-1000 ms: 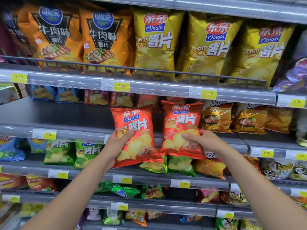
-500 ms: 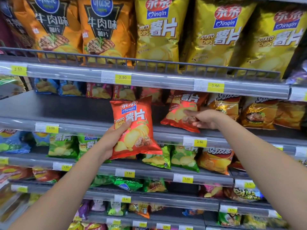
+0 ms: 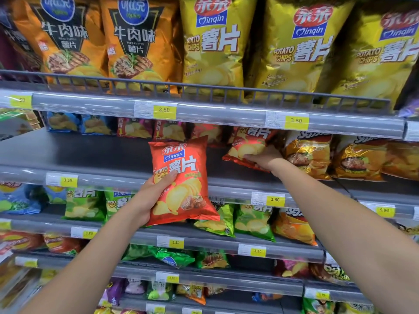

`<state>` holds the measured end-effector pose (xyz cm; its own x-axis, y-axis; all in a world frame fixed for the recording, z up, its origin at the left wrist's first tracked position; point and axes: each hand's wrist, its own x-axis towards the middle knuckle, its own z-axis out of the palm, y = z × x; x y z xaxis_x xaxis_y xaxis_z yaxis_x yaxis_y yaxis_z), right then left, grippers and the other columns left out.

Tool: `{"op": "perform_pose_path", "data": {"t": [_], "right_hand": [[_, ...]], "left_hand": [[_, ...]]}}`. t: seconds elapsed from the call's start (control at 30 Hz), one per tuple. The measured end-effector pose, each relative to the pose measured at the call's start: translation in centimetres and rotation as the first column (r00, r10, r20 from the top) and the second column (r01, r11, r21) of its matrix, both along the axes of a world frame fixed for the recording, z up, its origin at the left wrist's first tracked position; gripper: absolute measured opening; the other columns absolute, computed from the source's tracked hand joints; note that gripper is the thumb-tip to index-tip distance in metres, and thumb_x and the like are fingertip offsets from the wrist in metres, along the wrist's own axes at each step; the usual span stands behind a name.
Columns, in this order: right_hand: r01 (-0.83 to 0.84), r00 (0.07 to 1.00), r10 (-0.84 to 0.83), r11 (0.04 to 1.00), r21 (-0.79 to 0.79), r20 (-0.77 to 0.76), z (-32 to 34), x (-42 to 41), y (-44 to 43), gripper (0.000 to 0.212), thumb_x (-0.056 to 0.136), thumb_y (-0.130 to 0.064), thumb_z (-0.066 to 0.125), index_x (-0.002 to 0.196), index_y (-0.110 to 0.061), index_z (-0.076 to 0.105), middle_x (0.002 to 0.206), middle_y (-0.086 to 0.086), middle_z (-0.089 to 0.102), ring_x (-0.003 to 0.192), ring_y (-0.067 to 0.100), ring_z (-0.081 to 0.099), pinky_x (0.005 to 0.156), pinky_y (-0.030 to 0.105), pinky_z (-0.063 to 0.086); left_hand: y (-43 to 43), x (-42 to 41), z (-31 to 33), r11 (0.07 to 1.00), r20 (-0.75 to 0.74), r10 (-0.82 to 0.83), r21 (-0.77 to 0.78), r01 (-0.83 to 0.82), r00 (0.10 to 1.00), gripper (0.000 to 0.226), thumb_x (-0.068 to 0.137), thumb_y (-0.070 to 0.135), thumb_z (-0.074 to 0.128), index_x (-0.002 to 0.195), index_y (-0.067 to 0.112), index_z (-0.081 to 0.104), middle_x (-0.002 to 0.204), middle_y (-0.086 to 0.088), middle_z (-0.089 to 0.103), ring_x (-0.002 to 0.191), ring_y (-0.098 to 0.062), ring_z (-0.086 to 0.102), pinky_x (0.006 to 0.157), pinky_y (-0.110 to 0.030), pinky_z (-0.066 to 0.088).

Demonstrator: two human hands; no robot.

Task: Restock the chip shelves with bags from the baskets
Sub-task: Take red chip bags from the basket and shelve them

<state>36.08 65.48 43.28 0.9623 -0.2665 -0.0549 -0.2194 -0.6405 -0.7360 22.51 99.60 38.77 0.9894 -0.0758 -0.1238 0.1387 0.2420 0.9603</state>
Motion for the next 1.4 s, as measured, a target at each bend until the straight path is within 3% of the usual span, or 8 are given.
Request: {"op": "perform_pose_path", "data": {"t": [0.1,0.27,0.47,0.63,0.87,0.97,1.1,1.4], "right_hand": [[-0.038,0.998,0.038,0.999,-0.017,0.042,0.1,0.5,0.6,0.106,0.057,-0.076,0.077,0.138,-0.013,0.052,0.132,0.007,0.066,0.114,0.031,0.066,0.087,0.040,0.057],[-0.160,0.987,0.159,0.987,-0.030,-0.031,1.5,-0.9,2.3,0.047,0.080,-0.061,0.075,0.099,-0.020,0.062,0.068,0.002,0.064,0.053,0.015,0.054,0.048,0.023,0.040],[-0.164,0.985,0.165,0.986,0.011,-0.047,1.8,-0.9,1.0,0.055,0.077,-0.067,0.074,0.096,-0.017,0.063,0.077,0.005,0.061,0.070,0.021,0.055,0.052,0.023,0.035],[-0.157,0.988,0.155,0.983,-0.096,-0.024,1.4,0.0,0.8,0.066,0.072,-0.072,0.076,0.101,-0.014,0.063,0.068,0.001,0.063,0.057,0.016,0.055,0.050,0.024,0.040],[-0.121,0.992,0.122,0.991,-0.055,0.025,0.9,2.3,0.5,0.049,0.078,-0.060,0.080,0.093,-0.017,0.061,0.066,-0.002,0.058,0.055,0.013,0.051,0.049,0.023,0.036],[-0.100,0.995,0.100,0.995,-0.021,0.006,0.8,2.7,0.4,0.067,0.069,-0.064,0.083,0.107,-0.016,0.058,0.088,0.002,0.061,0.065,0.014,0.053,0.053,0.024,0.042],[-0.048,0.997,0.049,0.999,-0.019,0.051,-0.9,5.5,-1.1,0.134,0.037,-0.080,0.078,0.146,-0.008,0.045,0.137,0.008,0.060,0.121,0.028,0.060,0.096,0.042,0.056],[0.014,0.999,-0.009,0.995,-0.100,0.047,2.3,-0.9,0.8,0.117,0.077,-0.054,0.084,0.159,-0.003,0.018,0.161,0.019,0.034,0.146,0.037,0.038,0.114,0.044,0.041]], "left_hand": [[0.2,0.3,-0.2,1.000,-0.002,-0.013,0.022,0.013,1.000,0.102,0.050,0.061,0.097,0.135,0.018,0.062,0.116,-0.014,0.077,0.102,-0.037,0.076,0.087,-0.052,0.062],[0.2,0.4,0.0,1.000,-0.018,-0.012,0.022,0.013,1.000,0.072,0.073,0.050,0.080,0.135,0.019,0.060,0.114,-0.013,0.078,0.099,-0.036,0.077,0.079,-0.048,0.064],[0.1,0.5,0.2,1.000,-0.029,-0.022,0.018,0.023,0.999,0.066,0.076,0.049,0.079,0.133,0.019,0.061,0.111,-0.012,0.079,0.095,-0.033,0.078,0.070,-0.043,0.065],[0.0,0.4,0.1,0.999,-0.013,0.001,0.052,0.000,1.000,0.119,0.026,0.067,0.099,0.130,0.020,0.064,0.112,-0.013,0.079,0.096,-0.035,0.078,0.071,-0.044,0.065],[-0.2,0.3,0.2,0.999,-0.015,-0.002,0.044,0.003,1.000,0.073,0.068,0.053,0.084,0.129,0.019,0.062,0.111,-0.013,0.079,0.096,-0.035,0.078,0.075,-0.046,0.065],[-0.2,0.2,0.3,0.998,-0.010,0.008,0.063,-0.007,1.000,0.110,0.035,0.065,0.099,0.129,0.020,0.063,0.113,-0.013,0.079,0.098,-0.036,0.077,0.074,-0.045,0.065],[-0.3,0.0,0.4,0.999,-0.001,0.024,0.048,-0.024,1.000,0.073,0.069,0.052,0.085,0.130,0.020,0.062,0.112,-0.012,0.079,0.098,-0.034,0.078,0.075,-0.045,0.065],[-1.0,-0.6,0.9,0.997,-0.001,0.033,0.071,-0.033,0.999,0.055,0.082,0.046,0.079,0.128,0.020,0.063,0.109,-0.011,0.080,0.096,-0.035,0.078,0.083,-0.049,0.063]]}}
